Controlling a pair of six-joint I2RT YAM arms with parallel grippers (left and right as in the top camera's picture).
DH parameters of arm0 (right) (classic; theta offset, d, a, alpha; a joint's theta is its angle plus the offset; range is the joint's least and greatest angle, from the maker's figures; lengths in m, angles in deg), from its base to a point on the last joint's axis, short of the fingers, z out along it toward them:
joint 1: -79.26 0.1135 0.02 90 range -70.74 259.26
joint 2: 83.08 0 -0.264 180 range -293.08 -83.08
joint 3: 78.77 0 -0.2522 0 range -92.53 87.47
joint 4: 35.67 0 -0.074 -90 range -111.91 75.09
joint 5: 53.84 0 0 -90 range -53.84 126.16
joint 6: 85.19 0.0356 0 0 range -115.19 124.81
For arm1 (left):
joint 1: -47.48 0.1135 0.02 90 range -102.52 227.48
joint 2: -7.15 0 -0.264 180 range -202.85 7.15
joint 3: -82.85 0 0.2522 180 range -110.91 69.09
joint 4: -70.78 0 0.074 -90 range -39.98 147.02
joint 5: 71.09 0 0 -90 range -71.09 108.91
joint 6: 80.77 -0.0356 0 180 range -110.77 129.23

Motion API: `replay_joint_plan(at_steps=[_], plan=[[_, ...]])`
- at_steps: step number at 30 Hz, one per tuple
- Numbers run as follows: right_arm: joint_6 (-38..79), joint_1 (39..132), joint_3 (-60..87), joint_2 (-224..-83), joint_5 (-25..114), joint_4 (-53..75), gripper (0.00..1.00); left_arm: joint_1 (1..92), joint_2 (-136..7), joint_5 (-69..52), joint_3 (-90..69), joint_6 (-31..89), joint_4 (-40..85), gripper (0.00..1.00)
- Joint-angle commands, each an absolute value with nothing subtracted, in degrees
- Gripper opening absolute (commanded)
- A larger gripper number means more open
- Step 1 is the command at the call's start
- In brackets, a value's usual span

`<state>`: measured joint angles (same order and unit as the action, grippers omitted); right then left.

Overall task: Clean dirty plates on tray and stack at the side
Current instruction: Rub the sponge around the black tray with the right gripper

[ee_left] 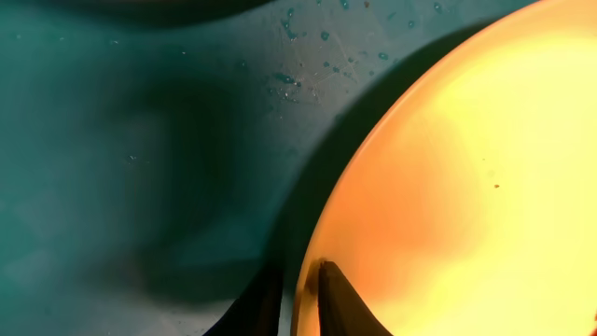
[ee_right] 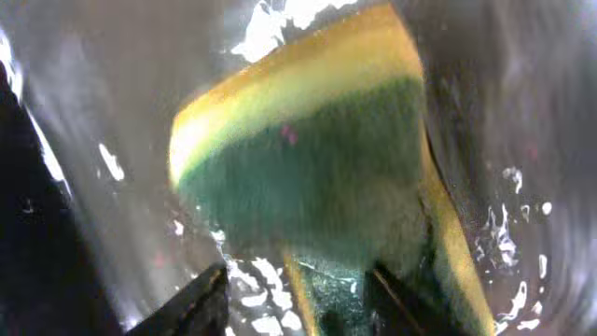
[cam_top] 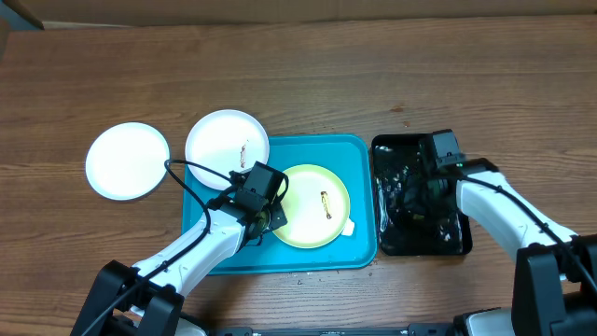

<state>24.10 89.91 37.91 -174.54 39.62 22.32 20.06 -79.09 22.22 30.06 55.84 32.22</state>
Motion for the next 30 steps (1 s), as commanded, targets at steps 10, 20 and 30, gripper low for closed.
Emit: replay_joint_plan(at_steps=[10,20,30], plan=[[22.90,90.07,25.82,-174.58,28.43,35.78,0.54,19.80,-79.75,23.34,30.48,56.17,31.83,0.17],[22.09,90.09,38.28,-174.60,32.80,20.50,0.72,19.71,-79.75,23.36,30.48,56.17,31.92,0.17],[18.09,90.07,41.73,-174.60,36.72,14.21,0.34,19.69,-79.75,23.40,30.48,56.15,31.96,0.17]])
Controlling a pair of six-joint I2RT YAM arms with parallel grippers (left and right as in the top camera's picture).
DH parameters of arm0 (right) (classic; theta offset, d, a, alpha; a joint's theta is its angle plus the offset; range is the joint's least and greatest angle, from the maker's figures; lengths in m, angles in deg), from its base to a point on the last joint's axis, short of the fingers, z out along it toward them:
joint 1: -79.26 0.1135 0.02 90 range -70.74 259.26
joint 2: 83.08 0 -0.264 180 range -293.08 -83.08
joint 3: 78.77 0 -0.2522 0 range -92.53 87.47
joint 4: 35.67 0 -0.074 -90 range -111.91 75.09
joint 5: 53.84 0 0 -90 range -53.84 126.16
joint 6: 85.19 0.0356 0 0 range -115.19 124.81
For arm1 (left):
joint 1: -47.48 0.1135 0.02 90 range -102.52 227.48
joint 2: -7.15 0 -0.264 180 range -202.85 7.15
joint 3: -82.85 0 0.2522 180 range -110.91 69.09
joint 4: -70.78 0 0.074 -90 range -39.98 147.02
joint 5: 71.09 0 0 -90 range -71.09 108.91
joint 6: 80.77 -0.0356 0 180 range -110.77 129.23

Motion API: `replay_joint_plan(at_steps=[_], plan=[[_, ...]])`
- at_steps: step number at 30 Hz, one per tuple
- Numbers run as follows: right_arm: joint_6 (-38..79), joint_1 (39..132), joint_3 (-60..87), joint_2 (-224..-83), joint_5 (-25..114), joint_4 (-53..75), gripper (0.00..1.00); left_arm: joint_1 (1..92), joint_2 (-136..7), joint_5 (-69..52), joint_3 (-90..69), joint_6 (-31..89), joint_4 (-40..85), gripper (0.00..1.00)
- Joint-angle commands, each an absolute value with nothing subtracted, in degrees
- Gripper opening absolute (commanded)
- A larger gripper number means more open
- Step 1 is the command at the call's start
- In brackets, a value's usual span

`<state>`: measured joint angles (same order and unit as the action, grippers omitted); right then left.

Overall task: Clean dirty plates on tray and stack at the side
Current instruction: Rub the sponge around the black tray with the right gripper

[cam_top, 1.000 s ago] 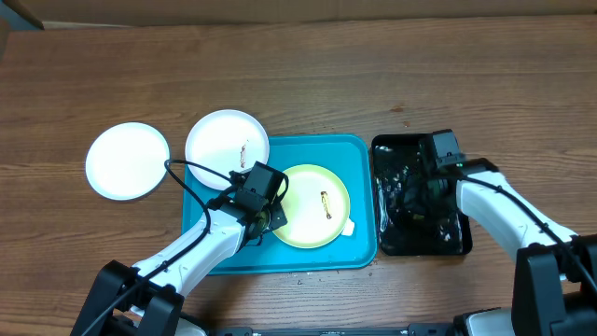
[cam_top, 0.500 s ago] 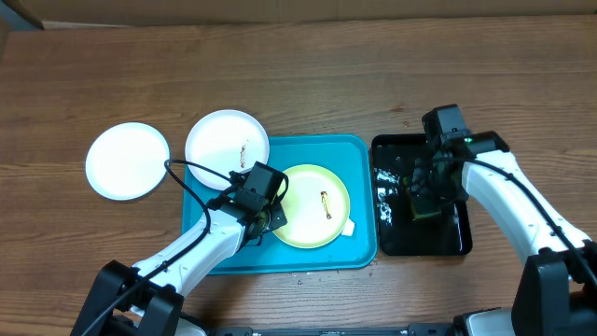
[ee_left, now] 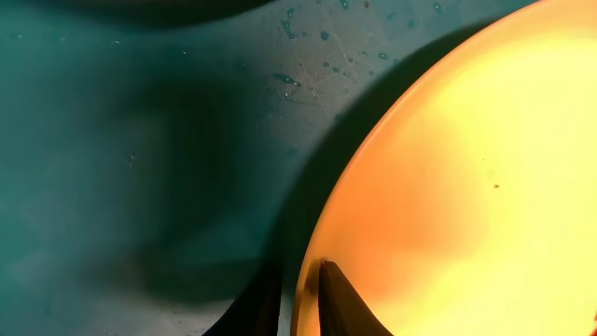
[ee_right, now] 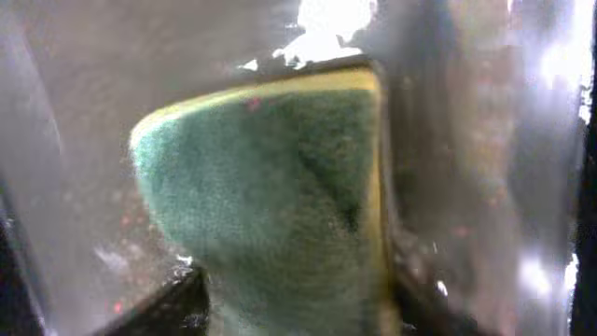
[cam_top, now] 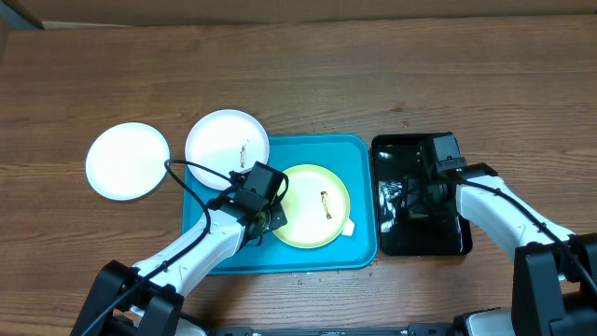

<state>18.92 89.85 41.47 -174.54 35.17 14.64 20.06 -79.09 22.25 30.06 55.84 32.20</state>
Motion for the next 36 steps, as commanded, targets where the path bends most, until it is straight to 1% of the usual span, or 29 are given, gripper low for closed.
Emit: replay_joint_plan(at_steps=[1,2,5,7,11,13,14,15,16,20,22,23,26,27,34,35,36], plan=[[18.11,90.07,41.73,-174.60,36.72,14.60,0.33,19.69,-79.75,23.40,30.48,56.17,31.98,0.17],[18.11,90.07,41.73,-174.60,36.72,15.10,0.34,19.69,-79.75,23.38,30.48,56.17,32.01,0.17],[18.31,90.07,41.73,-174.60,36.72,15.98,0.54,19.69,-79.75,23.36,30.48,56.19,32.01,0.17],[18.31,90.07,41.73,-174.60,36.70,16.06,0.58,19.69,-79.75,23.36,30.48,56.19,31.98,0.17],[18.31,90.07,41.73,-174.60,36.72,15.65,0.50,19.69,-79.75,23.38,30.48,56.17,32.01,0.17],[18.29,90.09,41.73,-174.60,36.72,14.67,0.36,19.69,-79.75,23.36,30.48,56.17,31.98,0.17],[18.29,90.07,41.71,-174.60,36.74,14.10,0.24,19.69,-79.75,23.36,30.48,56.17,31.98,0.17],[18.24,90.07,41.58,-174.58,36.72,13.81,0.08,19.69,-79.75,23.36,30.48,56.17,31.98,0.18],[18.24,90.07,40.92,-174.49,36.72,14.21,0.04,19.69,-79.75,23.36,30.48,56.17,31.98,0.17],[18.24,89.74,34.76,-174.08,36.70,21.40,0.04,19.69,-79.75,23.38,30.48,56.17,32.01,0.17],[18.24,89.74,31.52,-173.93,36.72,25.33,0.04,19.69,-79.75,23.43,30.48,56.15,31.98,0.15],[18.24,89.76,29.73,-173.93,36.72,27.61,0.04,19.69,-79.75,23.40,30.48,56.13,31.98,0.17],[18.24,89.76,26.65,-173.93,36.72,32.00,0.04,19.69,-79.75,23.36,30.48,56.10,31.96,0.40],[18.24,89.76,26.32,-173.93,36.70,32.76,0.04,19.69,-79.75,23.32,30.48,55.93,32.01,0.41],[18.24,89.76,27.50,-173.95,35.60,30.86,0.04,20.17,-79.75,23.45,30.19,50.97,32.57,0.43],[18.24,89.74,27.74,-173.95,35.60,30.32,0.04,20.19,-79.75,23.75,30.19,50.79,32.60,0.41],[18.24,89.76,28.11,-173.97,35.60,29.51,0.04,20.19,-79.75,24.28,30.19,50.75,32.60,0.37]])
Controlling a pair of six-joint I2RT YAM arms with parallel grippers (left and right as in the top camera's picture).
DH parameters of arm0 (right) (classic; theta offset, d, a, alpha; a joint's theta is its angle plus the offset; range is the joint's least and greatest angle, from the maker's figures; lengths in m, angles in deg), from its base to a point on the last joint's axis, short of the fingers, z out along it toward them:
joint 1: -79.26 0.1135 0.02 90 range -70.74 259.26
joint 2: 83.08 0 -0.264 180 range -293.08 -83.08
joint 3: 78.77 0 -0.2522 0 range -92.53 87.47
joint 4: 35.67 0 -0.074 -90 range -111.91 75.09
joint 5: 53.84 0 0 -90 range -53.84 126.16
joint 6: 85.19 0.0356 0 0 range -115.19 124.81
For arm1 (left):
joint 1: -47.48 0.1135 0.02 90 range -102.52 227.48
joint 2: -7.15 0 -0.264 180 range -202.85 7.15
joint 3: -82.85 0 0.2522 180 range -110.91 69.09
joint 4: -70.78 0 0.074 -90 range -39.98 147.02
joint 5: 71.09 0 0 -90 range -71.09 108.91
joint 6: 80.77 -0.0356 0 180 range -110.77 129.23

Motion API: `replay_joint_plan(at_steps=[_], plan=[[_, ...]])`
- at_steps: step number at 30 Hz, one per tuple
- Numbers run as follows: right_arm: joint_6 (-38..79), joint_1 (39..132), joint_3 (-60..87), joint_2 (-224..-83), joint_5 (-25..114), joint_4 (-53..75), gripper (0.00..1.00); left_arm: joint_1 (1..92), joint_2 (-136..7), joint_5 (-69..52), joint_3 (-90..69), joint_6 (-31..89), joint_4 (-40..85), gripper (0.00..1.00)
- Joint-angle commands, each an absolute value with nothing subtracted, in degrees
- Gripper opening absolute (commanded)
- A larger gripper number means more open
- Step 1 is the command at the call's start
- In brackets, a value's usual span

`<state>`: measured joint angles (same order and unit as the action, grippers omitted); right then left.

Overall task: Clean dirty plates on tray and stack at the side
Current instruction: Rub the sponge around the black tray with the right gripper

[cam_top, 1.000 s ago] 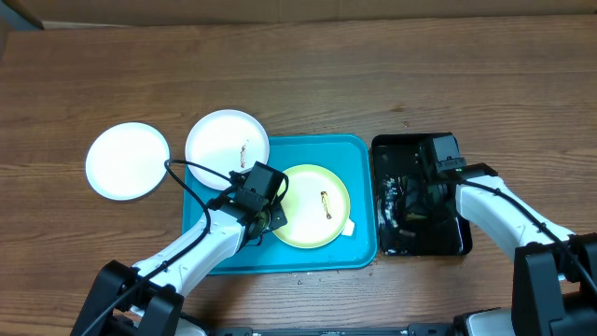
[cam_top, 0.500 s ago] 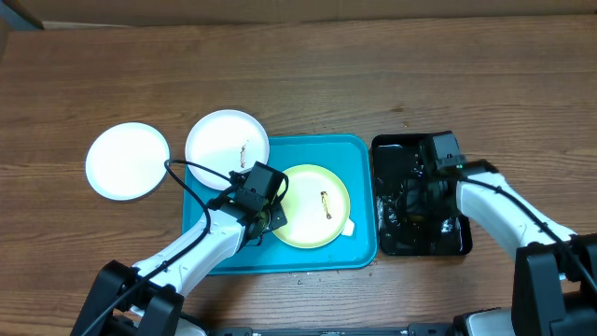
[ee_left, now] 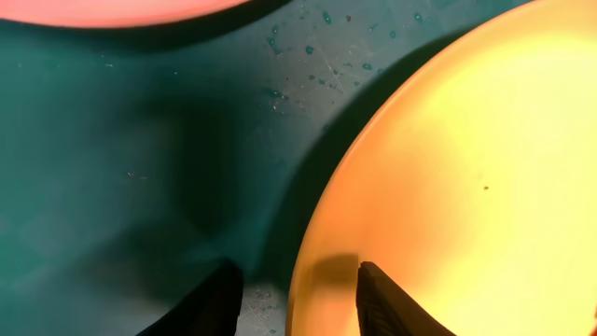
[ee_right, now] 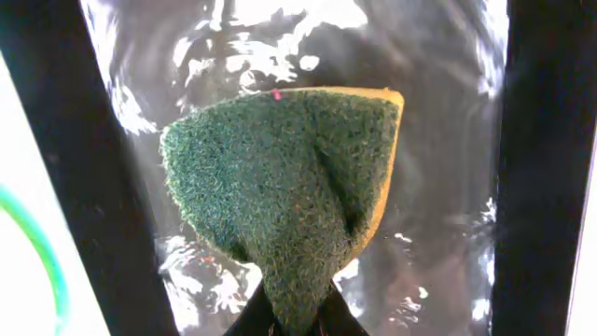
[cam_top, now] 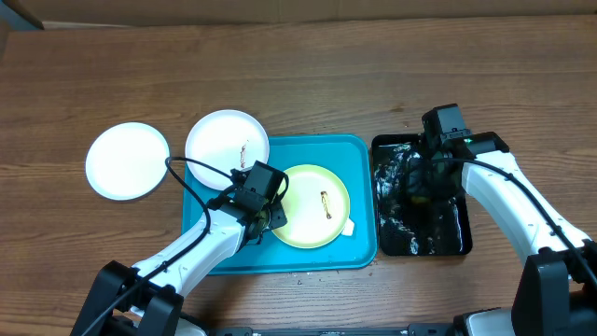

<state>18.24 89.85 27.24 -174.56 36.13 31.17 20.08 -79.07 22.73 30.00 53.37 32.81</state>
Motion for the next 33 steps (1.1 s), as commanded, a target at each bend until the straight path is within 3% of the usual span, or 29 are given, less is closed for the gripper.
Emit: replay_joint_plan(at_steps=[1,5,8,15,17,20,22,23,24,25,27,33], plan=[[18.24,89.74,28.46,-173.97,35.60,28.76,0.04,20.19,-79.75,24.93,30.19,50.77,32.62,0.33],[17.74,89.76,28.97,-173.97,35.60,26.14,0.04,20.17,-79.75,25.35,30.19,50.77,32.86,0.22],[16.49,89.74,28.97,-173.97,35.60,24.96,0.04,20.17,-79.75,25.31,30.19,50.79,32.92,0.04],[16.58,89.91,29.47,-174.01,35.80,29.07,0.04,20.06,-79.75,21.63,30.22,51.80,32.81,0.04],[16.56,89.91,29.77,-174.01,35.78,28.04,0.04,20.06,-79.75,21.59,30.22,52.15,32.90,0.07],[16.56,89.91,29.77,-174.01,35.78,28.02,0.04,20.11,-79.75,22.73,30.22,51.88,32.88,0.41],[16.54,89.91,29.77,-174.01,35.78,27.34,0.04,20.24,-79.75,24.45,30.19,51.64,32.95,0.43],[16.54,89.91,29.77,-174.01,35.78,26.84,0.04,20.24,-79.75,24.74,30.19,51.64,33.08,0.42],[16.54,89.91,29.77,-174.01,35.78,26.21,0.04,20.24,-79.75,24.74,30.19,51.64,33.16,0.33],[16.54,89.91,29.77,-174.01,35.78,25.68,0.04,20.24,-79.75,24.74,30.19,51.64,33.14,0.18],[16.54,89.91,29.77,-174.01,35.82,25.14,0.04,20.19,-79.75,24.61,30.19,51.64,33.10,0.04],[15.55,90.13,29.75,-174.01,40.28,25.81,0.04,19.95,-79.75,20.83,30.32,51.78,32.90,0.06]])
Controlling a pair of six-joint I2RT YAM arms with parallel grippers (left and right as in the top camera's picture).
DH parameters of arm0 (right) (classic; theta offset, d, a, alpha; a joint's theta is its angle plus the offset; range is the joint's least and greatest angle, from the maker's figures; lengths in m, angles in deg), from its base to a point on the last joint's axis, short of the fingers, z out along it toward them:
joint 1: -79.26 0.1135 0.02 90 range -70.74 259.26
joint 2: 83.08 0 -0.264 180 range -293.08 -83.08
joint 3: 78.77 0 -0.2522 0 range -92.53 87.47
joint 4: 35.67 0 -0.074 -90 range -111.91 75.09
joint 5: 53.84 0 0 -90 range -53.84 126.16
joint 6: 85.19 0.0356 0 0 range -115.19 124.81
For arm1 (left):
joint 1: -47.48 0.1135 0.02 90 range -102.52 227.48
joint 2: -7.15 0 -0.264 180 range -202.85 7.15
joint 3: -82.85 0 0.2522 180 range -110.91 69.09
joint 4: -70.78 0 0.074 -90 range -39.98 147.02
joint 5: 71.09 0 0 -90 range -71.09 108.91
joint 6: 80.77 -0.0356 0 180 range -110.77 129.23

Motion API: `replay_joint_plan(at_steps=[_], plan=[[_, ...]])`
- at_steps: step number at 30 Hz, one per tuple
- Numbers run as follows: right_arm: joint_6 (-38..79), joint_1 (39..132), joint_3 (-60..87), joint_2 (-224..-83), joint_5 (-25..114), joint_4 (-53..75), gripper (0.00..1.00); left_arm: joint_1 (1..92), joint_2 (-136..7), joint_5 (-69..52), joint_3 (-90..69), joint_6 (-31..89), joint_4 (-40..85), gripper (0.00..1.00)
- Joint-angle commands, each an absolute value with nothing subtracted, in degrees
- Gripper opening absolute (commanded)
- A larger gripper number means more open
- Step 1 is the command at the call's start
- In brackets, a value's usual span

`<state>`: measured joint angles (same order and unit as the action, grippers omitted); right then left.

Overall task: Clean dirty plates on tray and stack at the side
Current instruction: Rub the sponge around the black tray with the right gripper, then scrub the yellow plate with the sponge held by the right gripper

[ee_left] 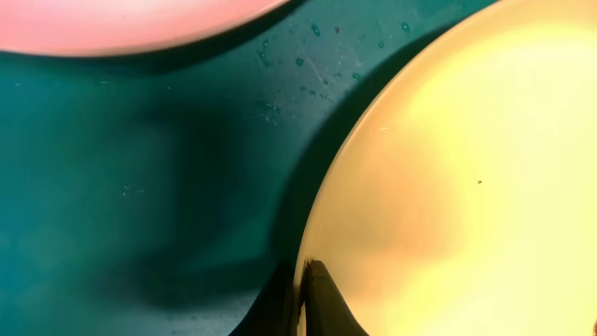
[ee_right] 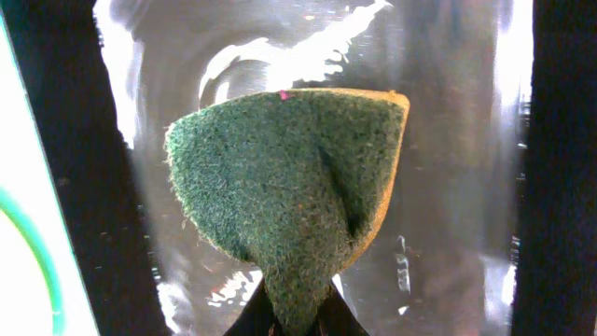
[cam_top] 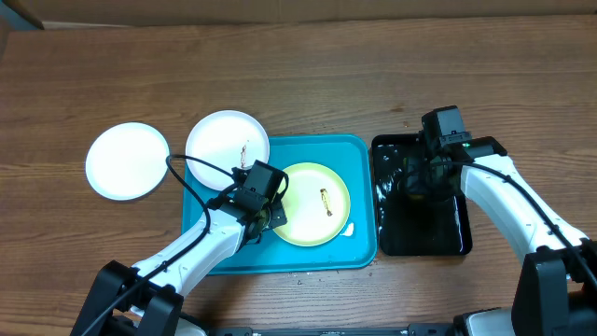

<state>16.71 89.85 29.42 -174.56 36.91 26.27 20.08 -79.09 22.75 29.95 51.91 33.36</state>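
Note:
A yellow-green plate (cam_top: 303,198) with a brown food streak (cam_top: 325,202) lies on the blue tray (cam_top: 354,154). My left gripper (cam_top: 268,217) is shut on its left rim; the left wrist view shows the jaws (ee_left: 303,299) pinched together on the plate's edge (ee_left: 448,168). A white plate (cam_top: 224,135) with a dirty mark overlaps the tray's far left corner. A clean white plate (cam_top: 128,161) rests on the table to the left. My right gripper (cam_top: 422,182) is shut on a green-and-yellow sponge (ee_right: 289,187), held over the black basin (cam_top: 465,238).
The black basin holds water (ee_right: 466,140) and stands right of the tray. Wooden table (cam_top: 308,75) stretches bare behind the plates and tray. The left arm's cable (cam_top: 191,166) loops over the tray's left side.
My left gripper's jaws stood apart astride the yellow-green plate's rim; they are now shut on it. The right gripper still holds the sponge above the basin, and the water has calmed.
At first my left gripper was shut on the plate's rim and the right held the sponge low in the basin's water. That held a second later. Then the left jaws were open and the sponge was up out of the water. Now the left grips the rim again.

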Motion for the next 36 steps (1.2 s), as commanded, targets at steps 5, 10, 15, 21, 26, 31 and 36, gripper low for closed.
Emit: replay_joint_plan(at_steps=[5,10,15,21,26,31,36], plan=[[15.03,90.07,29.75,-174.01,40.06,25.70,0.04,19.95,-79.75,20.80,30.32,53.13,32.90,0.04],[15.25,90.07,29.53,-174.01,39.89,25.92,0.04,19.95,-79.75,20.85,30.37,53.11,33.05,0.06],[17.22,90.07,27.00,-174.01,36.45,28.55,0.04,19.95,-79.75,20.85,30.37,53.13,33.10,0.07],[17.43,90.07,23.17,-174.01,40.76,36.19,0.04,19.95,-79.75,20.89,30.37,53.13,33.10,0.08],[13.24,91.29,22.85,-173.99,61.33,33.59,0.04,19.95,-79.75,20.87,30.37,53.15,33.34,0.09],[13.28,96.69,22.87,-173.99,62.77,28.68,0.04,19.95,-79.75,20.85,30.37,53.13,33.34,0.08],[14.02,105.17,23.04,-174.01,54.46,25.31,0.04,19.95,-79.75,20.87,30.37,53.13,33.34,0.08]])
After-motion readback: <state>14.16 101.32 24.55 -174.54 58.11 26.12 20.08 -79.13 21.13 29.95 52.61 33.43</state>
